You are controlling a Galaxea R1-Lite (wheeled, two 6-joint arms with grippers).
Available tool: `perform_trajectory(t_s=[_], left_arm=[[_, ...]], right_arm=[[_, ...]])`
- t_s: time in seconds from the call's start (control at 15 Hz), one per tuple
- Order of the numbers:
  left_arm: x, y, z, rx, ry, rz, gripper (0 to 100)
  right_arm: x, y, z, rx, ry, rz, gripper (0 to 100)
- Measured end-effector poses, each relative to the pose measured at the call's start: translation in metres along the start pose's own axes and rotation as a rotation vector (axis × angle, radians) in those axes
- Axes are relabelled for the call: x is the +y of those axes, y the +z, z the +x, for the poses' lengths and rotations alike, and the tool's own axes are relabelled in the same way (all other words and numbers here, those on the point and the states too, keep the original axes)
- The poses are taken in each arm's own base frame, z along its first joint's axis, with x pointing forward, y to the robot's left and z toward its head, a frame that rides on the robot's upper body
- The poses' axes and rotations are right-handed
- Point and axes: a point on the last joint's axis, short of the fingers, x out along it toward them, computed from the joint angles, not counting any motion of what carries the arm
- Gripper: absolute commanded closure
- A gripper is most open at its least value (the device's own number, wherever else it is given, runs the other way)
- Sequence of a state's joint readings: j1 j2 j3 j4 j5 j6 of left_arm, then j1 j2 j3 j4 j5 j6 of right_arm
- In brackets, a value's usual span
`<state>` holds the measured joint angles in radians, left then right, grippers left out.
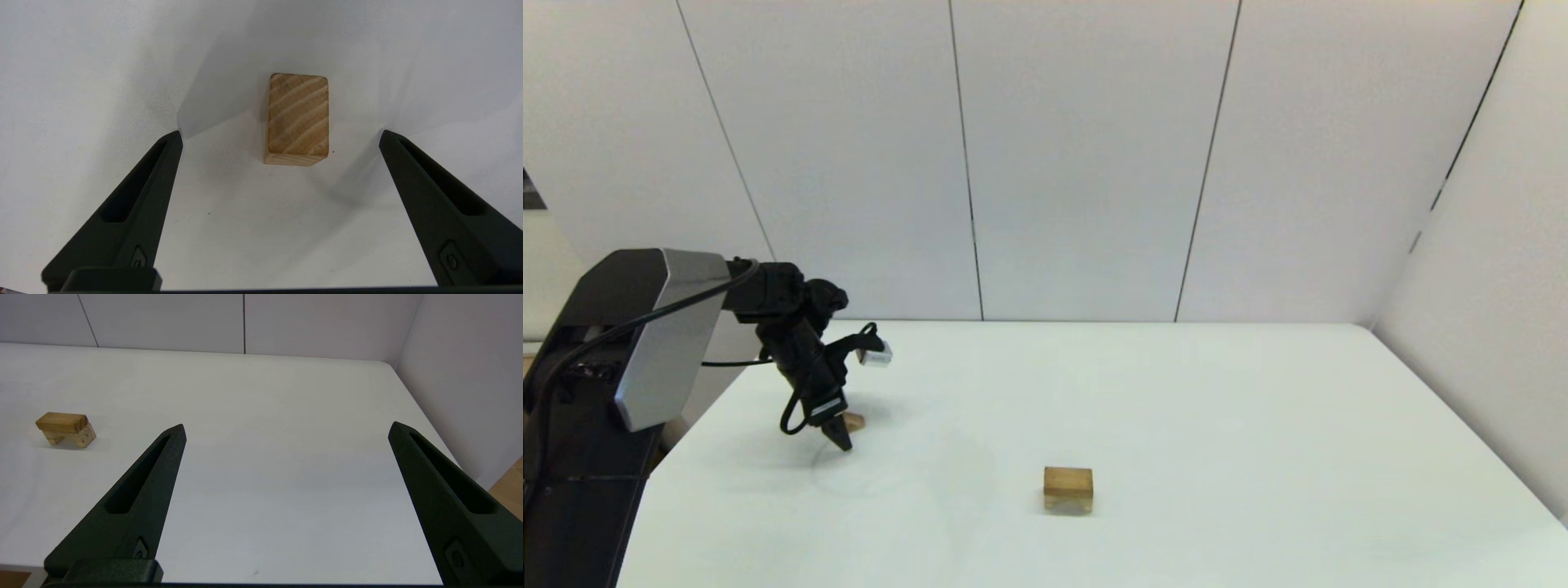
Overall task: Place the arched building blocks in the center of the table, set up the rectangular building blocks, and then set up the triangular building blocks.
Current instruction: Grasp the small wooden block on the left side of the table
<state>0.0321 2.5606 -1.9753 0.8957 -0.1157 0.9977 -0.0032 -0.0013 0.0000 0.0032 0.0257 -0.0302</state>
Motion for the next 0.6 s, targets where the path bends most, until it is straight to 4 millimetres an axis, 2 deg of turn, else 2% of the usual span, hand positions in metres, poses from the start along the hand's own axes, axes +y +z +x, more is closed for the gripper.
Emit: perform_trajectory(t_s=[0.6], left_arm=[[-0.0014,0.0028,0.0034,0.0,-0.004,0.006,0]], right_arm=[[0.0,0.0,0.0,0.0,0.0,0.0,0]])
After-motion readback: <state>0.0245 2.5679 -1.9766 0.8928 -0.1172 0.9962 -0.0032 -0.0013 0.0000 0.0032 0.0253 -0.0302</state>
